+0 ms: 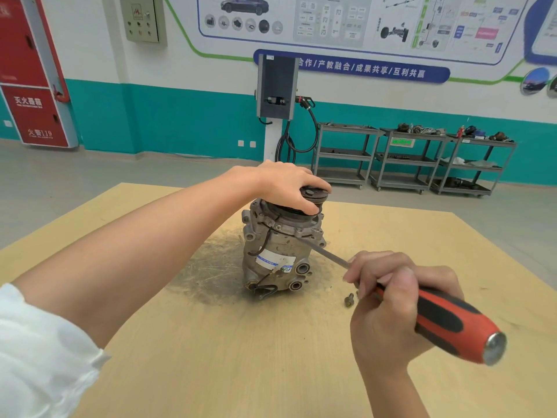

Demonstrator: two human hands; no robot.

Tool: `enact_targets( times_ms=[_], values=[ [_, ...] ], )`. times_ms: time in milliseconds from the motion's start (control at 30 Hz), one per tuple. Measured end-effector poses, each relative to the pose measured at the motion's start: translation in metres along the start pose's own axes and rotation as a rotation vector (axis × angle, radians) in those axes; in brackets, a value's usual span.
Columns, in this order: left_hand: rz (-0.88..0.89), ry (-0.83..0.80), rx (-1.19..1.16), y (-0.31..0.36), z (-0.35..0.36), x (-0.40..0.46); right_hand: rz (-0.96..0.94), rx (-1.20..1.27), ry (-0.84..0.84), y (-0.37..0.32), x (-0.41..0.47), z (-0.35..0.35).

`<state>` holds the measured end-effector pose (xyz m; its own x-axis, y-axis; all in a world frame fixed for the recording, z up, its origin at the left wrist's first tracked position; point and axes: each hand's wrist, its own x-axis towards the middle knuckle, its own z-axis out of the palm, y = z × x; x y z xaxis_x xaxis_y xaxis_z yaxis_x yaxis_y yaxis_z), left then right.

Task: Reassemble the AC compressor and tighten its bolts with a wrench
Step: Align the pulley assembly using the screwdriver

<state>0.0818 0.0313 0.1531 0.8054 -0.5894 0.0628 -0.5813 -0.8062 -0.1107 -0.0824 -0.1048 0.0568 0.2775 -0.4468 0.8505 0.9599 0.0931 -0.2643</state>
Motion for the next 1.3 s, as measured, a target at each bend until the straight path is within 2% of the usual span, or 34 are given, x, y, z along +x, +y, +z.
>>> enact_targets(
  times_ms=[433,633,1000,1133,1233,1300],
  values=[
    [0.041,-0.323,0.012,-0.007,-0.026,0.033,0.076,-0.069,0.061,-0.001,0.020,0.007],
    [0.098,-0.326,0.108,-0.010,-0.028,0.039,0.133,-0.117,0.061,-0.002,0.033,0.011],
    [0.098,-0.336,0.105,-0.008,-0.035,0.050,0.198,-0.199,0.132,-0.001,0.053,0.015],
    [0.135,-0.362,0.139,-0.007,-0.037,0.055,0.164,-0.158,0.080,-0.003,0.046,0.017],
    [0.158,-0.369,0.169,-0.008,-0.037,0.058,0.164,-0.266,-0.051,-0.005,0.030,0.008],
    [0.166,-0.366,0.184,-0.009,-0.036,0.060,0.206,-0.280,-0.067,-0.006,0.022,0.008]
  ],
)
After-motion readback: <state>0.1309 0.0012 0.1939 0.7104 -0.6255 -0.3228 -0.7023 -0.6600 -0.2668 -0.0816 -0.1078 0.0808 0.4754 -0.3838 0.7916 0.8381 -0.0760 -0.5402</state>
